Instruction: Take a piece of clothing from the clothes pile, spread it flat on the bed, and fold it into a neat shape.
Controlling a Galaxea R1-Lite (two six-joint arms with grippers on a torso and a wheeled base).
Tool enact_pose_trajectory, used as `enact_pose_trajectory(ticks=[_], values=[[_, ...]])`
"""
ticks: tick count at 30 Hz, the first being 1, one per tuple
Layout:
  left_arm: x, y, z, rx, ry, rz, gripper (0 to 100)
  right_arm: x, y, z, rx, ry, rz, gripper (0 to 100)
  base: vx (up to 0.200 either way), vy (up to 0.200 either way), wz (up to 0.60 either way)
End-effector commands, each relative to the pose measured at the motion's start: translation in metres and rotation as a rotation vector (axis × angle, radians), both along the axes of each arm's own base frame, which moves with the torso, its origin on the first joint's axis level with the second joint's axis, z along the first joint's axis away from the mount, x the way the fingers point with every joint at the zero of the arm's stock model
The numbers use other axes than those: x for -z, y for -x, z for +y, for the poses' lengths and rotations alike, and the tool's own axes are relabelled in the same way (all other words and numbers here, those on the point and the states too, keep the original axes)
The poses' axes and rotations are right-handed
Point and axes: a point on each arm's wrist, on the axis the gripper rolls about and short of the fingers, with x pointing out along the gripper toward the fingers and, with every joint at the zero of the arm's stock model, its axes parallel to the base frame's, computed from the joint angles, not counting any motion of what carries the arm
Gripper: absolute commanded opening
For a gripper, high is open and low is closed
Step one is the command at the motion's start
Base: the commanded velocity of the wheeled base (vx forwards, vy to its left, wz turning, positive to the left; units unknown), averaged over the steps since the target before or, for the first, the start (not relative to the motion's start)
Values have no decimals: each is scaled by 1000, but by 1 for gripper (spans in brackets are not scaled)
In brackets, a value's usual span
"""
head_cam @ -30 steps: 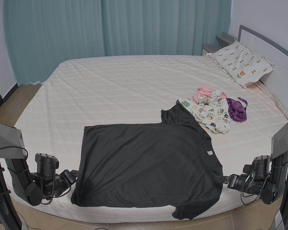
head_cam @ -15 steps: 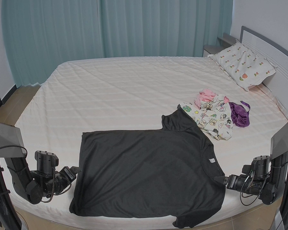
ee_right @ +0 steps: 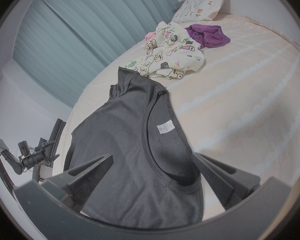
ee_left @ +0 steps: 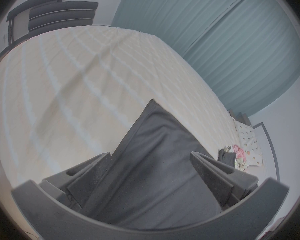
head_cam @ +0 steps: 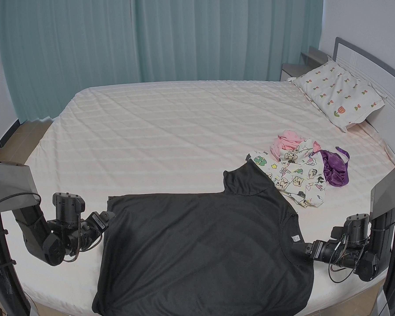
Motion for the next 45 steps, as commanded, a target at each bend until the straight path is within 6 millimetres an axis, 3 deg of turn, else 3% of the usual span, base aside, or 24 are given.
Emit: enact_pose_trajectory(ticks=[1, 4, 5, 11, 21, 22, 34, 42, 43, 45], values=[[-5, -60, 11, -56, -3, -22, 100, -1, 1, 3, -14, -2, -7, 100, 0, 0, 0], [5, -87, 11, -60, -8, 19, 100, 0, 0, 3, -14, -2, -7, 100, 0, 0, 0], [14, -104, 11, -71, -18, 23, 100, 0, 0, 3, -14, -2, -7, 100, 0, 0, 0], [39, -142, 9, -106, -52, 2, 100, 0, 0, 3, -14, -2, -7, 100, 0, 0, 0], [56, -165, 14, -109, -145, 17, 100, 0, 0, 3, -12, -3, -6, 100, 0, 0, 0], [59, -167, 18, -122, -172, 18, 0, 0, 0, 3, -12, -3, -6, 100, 0, 0, 0], [46, -181, 39, -177, -169, -43, 0, 2, 0, 3, -11, -1, 4, 100, 0, 0, 0], [45, -169, 38, -154, -149, -4, 0, 2, 0, 3, -13, 0, 5, 100, 0, 0, 0], [42, -168, 37, -131, -130, -6, 100, 2, 1, 3, -13, 0, 7, 100, 0, 0, 0], [36, -166, 37, -118, -115, -16, 100, 3, 1, 3, -13, 0, 8, 100, 0, 0, 0]])
